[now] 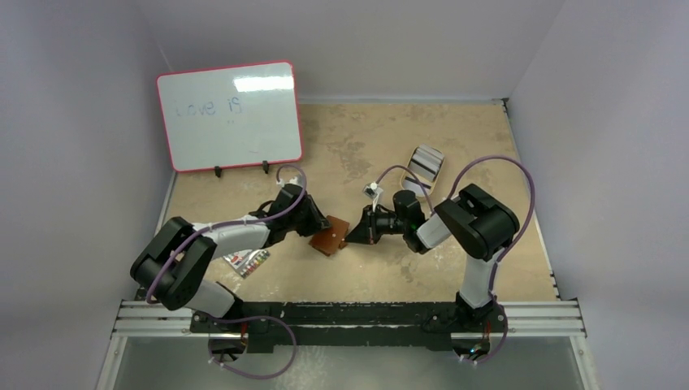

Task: Put the credit cards into the card holder
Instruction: Close the card holder at the center of the board.

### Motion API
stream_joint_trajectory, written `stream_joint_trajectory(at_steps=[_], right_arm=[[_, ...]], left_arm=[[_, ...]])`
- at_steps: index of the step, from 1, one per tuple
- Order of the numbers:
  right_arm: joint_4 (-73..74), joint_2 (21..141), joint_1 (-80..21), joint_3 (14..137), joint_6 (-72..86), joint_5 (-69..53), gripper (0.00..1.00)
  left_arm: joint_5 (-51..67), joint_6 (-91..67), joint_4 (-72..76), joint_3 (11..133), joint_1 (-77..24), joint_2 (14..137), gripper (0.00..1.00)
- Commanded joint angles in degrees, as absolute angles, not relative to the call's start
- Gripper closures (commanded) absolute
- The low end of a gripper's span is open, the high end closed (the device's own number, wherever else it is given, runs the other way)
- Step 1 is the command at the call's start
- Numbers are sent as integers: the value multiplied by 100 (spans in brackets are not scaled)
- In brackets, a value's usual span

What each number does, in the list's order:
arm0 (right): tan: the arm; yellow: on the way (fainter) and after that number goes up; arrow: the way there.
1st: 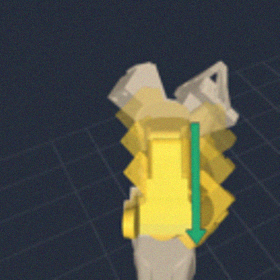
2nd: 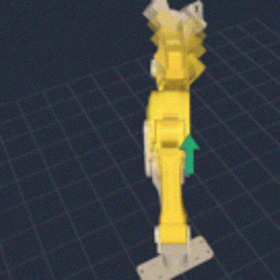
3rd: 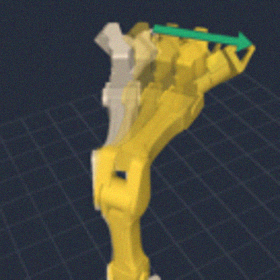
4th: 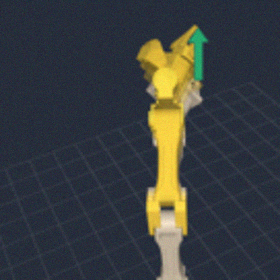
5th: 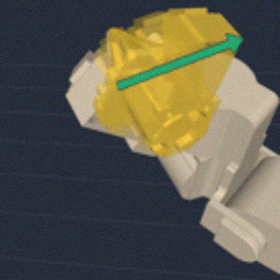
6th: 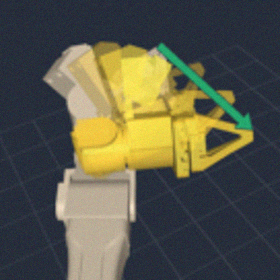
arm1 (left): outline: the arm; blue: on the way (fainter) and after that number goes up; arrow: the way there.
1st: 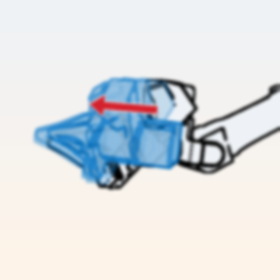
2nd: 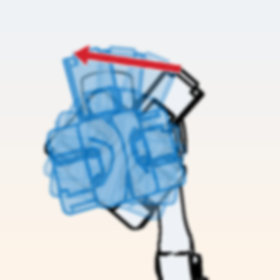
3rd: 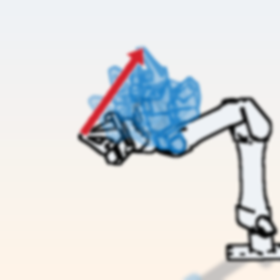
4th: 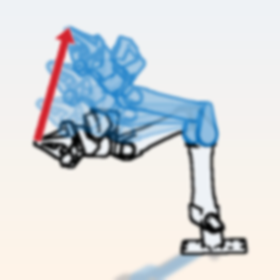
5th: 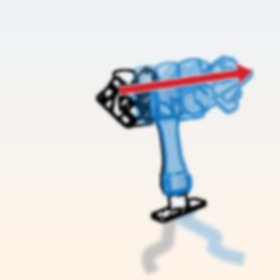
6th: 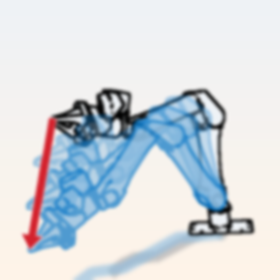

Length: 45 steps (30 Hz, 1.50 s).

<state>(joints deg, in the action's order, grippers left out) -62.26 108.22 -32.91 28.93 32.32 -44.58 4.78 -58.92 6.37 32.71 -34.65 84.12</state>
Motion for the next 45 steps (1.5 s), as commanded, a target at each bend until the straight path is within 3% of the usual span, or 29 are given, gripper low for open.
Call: stream_joint_trajectory(at_steps=[1, 7, 13, 24, 31, 35, 38, 45], right_arm=[[-5336, 10494, -3503, 3100, 2213, -4527, 100], [-3649, 10160, -3911, 3626, 940, -4078, 100], [-3146, 9820, -4025, 3696, 393, -3910, 100], [-3441, 9010, -4025, 3438, 493, -3681, 100], [-3617, 9331, -4021, 3727, 1593, -3031, 98], [-2952, 8744, -4021, 3693, 2972, -2062, 85], [-2619, 8355, -4017, 3619, 3692, -1605, 60], [-2423, 7841, -4024, 3393, 4380, -1224, 57]], left_arm=[[-340, -5571, 146, 3317, -3450, 8713, 80], [-485, -5520, 92, 3316, -3454, 8748, 80], [-498, -5530, 88, 3309, -3454, 8782, 80], [-542, -5557, 44, 3367, -3454, 8757, 79], [-304, -5778, -392, 3539, -3445, 7812, 67], [-896, -5505, -1128, 3795, -3439, 7397, 61], [-992, -5307, -1387, 3843, -3410, 7445, 58], [-667, -5064, -1238, 3686, -3408, 7770, 55]])
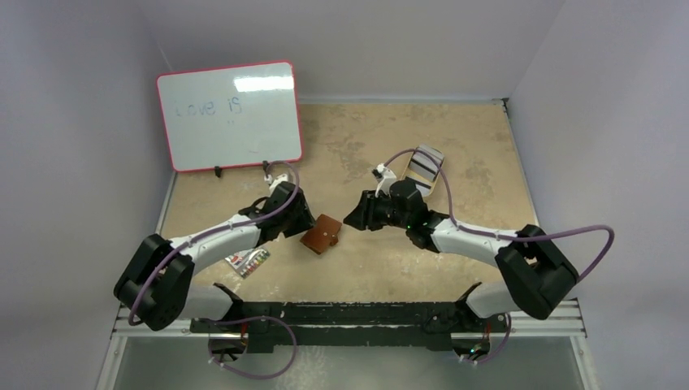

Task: Put the credit cards into the card holder
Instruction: Close the card holder at the center of the board.

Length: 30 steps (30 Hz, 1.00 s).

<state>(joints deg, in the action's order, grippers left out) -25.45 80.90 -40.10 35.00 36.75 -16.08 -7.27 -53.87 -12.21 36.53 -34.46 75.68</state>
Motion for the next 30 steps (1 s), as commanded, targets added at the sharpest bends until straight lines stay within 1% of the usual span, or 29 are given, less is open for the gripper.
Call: stream_joint_trajectory(at_steps=[1, 4, 6, 10, 13, 17, 20, 22, 26, 30], right_arm=[[-2464, 7772, -4025, 3359, 4477, -1232, 57], [-2705, 7600, -4025, 3145, 4765, -1343, 58], [-2676, 7547, -4025, 3084, 4750, -1349, 59], [-2208, 7463, -4043, 3249, 4503, -1399, 62], [-1899, 7184, -4069, 3219, 4474, -1223, 64], [-1650, 7163, -4069, 3202, 4441, -1032, 64], [-1687, 7300, -4069, 3215, 4452, -1020, 64], [-1762, 7407, -4078, 3247, 4456, -1074, 64], [-1954, 7628, -4078, 3337, 4351, -1124, 62], [-2019, 7984, -4063, 3523, 4297, -1319, 58]], left_arm=[[-624, -5049, -1261, 3702, -3410, 7861, 56], [-433, -5105, -1160, 3592, -3431, 7988, 57], [-274, -5335, -974, 3418, -3466, 7928, 61], [172, -6377, 144, 2690, -3578, 7427, 69], [367, -6879, 820, 2345, -3697, 7205, 72], [771, -7264, 1675, 2181, -3866, 7430, 74], [673, -7472, 2136, 2065, -4006, 7418, 75], [529, -7340, 1755, 2221, -4008, 7302, 75], [-81, -6630, 358, 2971, -3993, 7055, 77], [-401, -6233, -51, 3374, -3920, 7144, 82]])
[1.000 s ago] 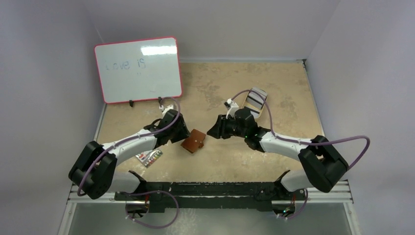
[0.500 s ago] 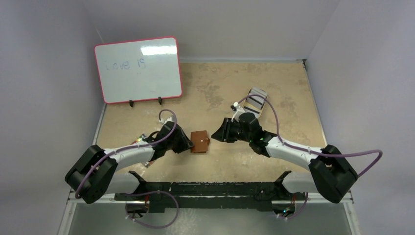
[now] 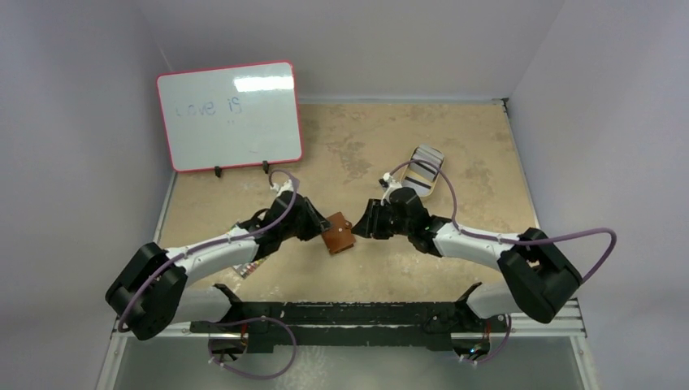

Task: Put the credit cards into the card holder
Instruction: Close the card holder at the center of the board.

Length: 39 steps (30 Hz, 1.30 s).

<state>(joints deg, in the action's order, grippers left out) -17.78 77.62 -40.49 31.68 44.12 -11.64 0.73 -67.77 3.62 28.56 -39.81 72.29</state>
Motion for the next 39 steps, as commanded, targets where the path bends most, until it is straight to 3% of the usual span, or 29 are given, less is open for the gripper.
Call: stream_joint_trajectory(at_steps=[1, 10, 20, 33, 39], right_arm=[[-2060, 8075, -3980, 3583, 4205, -1391, 57], [-2154, 8560, -3735, 3897, 3973, -1885, 58], [-2143, 9432, -3533, 4229, 3813, -2284, 61], [-2256, 9555, -3533, 4295, 3826, -2535, 68], [-1815, 9321, -3536, 4535, 3861, -2202, 59]], left_arm=[[-393, -6158, -87, 3468, -3894, 7273, 84], [-202, -5744, 127, 3639, -3534, 8070, 90], [-376, -5381, -368, 3674, -3533, 8385, 88], [-70, -5556, -720, 3482, -3533, 7706, 60], [133, -5596, -452, 3551, -3533, 8095, 57]])
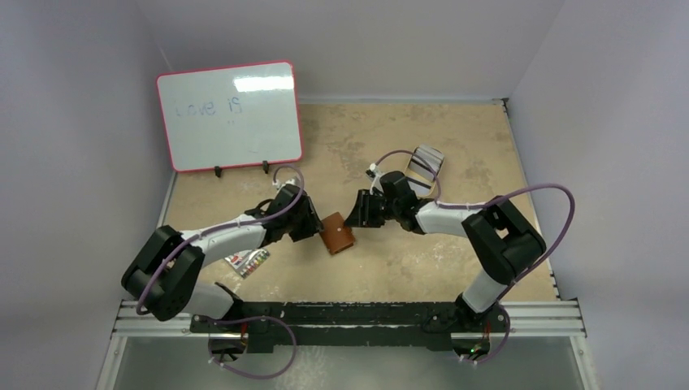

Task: Put the credit cards into the card holder
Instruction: Close the card holder at the center of the board.

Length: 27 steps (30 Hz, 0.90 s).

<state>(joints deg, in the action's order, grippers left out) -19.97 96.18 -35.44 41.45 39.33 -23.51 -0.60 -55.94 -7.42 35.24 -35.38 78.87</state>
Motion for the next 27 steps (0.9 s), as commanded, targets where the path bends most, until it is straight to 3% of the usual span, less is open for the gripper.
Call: stream_joint_trajectory(at_steps=[1, 9, 12, 19, 21, 27], right_arm=[[-1781, 9331, -3533, 4545, 3859, -2139, 59], [-1998, 9491, -3534, 4576, 4075, -2126, 65], [-1931, 9531, -3538, 4601, 4061, -2118, 68], [-1849, 9668, -3538, 4688, 4000, -2030, 63], [-1846, 9721, -3535, 4671, 3999, -2130, 63], [-1853, 9861, -3538, 4736, 3910, -2237, 64]], left_arm=[[147, -5584, -441, 3577, -3533, 8153, 56], [71, -5235, -950, 4052, -3506, 8643, 55], [130, -5276, -1001, 4079, -3507, 8443, 62], [458, -5640, -265, 3894, -3507, 7640, 72], [647, -5762, 83, 3792, -3500, 7809, 77], [424, -5610, -34, 3888, -3507, 8554, 81]])
